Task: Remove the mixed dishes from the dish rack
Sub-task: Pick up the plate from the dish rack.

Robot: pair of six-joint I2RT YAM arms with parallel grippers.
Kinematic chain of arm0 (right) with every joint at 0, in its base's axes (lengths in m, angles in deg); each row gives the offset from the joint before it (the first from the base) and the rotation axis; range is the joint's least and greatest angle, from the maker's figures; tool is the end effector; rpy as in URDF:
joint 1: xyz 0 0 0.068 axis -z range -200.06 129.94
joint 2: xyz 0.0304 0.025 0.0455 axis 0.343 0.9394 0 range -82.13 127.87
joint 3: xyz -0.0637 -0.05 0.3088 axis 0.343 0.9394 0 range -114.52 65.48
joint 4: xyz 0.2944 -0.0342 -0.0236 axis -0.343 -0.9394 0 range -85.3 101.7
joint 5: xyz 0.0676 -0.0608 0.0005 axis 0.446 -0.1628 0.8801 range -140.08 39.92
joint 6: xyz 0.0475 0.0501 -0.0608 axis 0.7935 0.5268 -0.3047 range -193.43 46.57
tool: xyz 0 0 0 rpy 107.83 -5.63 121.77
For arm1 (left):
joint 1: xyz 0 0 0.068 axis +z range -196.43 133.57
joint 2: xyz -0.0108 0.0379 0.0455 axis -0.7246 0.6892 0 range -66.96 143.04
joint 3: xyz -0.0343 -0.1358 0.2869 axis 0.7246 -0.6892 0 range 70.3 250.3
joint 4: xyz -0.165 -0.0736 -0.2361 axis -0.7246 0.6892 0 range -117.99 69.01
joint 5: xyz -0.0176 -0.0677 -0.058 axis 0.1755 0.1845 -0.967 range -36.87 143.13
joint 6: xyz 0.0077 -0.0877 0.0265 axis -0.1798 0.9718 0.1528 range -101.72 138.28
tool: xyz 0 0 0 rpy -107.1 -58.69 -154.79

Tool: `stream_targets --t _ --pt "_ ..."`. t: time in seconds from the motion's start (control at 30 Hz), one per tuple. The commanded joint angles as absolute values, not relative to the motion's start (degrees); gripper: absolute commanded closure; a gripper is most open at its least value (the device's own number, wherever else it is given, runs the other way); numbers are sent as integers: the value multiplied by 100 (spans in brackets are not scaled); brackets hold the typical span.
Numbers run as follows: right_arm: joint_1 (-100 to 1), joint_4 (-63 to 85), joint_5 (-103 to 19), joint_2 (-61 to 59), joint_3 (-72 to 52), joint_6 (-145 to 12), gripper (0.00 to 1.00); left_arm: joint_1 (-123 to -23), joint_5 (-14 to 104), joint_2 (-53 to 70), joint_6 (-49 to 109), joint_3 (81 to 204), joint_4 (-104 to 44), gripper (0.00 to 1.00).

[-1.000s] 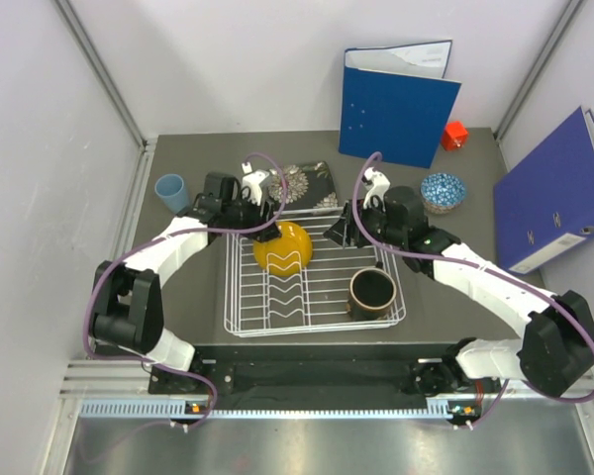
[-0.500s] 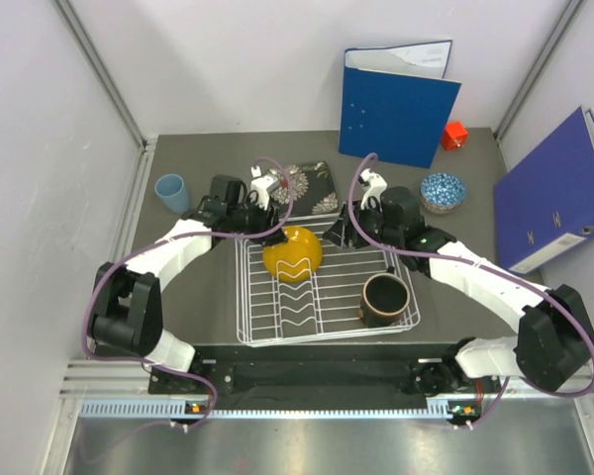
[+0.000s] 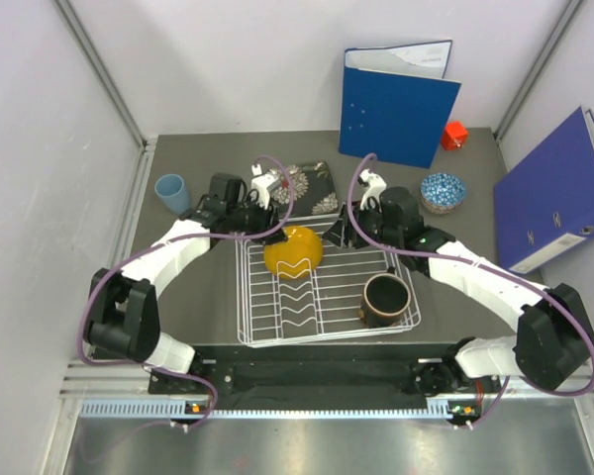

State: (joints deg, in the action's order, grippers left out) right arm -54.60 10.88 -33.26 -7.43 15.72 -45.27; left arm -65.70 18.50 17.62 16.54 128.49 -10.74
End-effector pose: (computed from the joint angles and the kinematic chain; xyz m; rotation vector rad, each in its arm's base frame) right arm 0.2809 0.2224 0.2828 -0.3166 2.1203 0.9669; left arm 0.3371 -0.1673 0.2540 0.7197 2.2014 -0.8572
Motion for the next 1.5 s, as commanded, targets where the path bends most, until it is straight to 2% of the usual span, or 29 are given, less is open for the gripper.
stream_targets --t 0.0,0.33,0.67,1.2,1.47 --pt "-5548 1337 -3303 -742 1486 -4522 46 -6639 1902 1391 1634 13059 -962 100" --pt "-5574 1355 -3321 -654 1433 -4487 46 -6639 1885 1127 1520 13498 -796 100" --pt "-5600 1355 -3338 -531 1398 -4478 46 -6709 2157 933 1582 13173 -1129 100" --pt "-5600 1214 -3224 -619 1117 -4469 46 -6709 2431 1065 1582 13946 -867 100" --pt "-5600 1188 -3250 -611 1055 -4478 46 -6963 2447 907 1599 13490 -910 100"
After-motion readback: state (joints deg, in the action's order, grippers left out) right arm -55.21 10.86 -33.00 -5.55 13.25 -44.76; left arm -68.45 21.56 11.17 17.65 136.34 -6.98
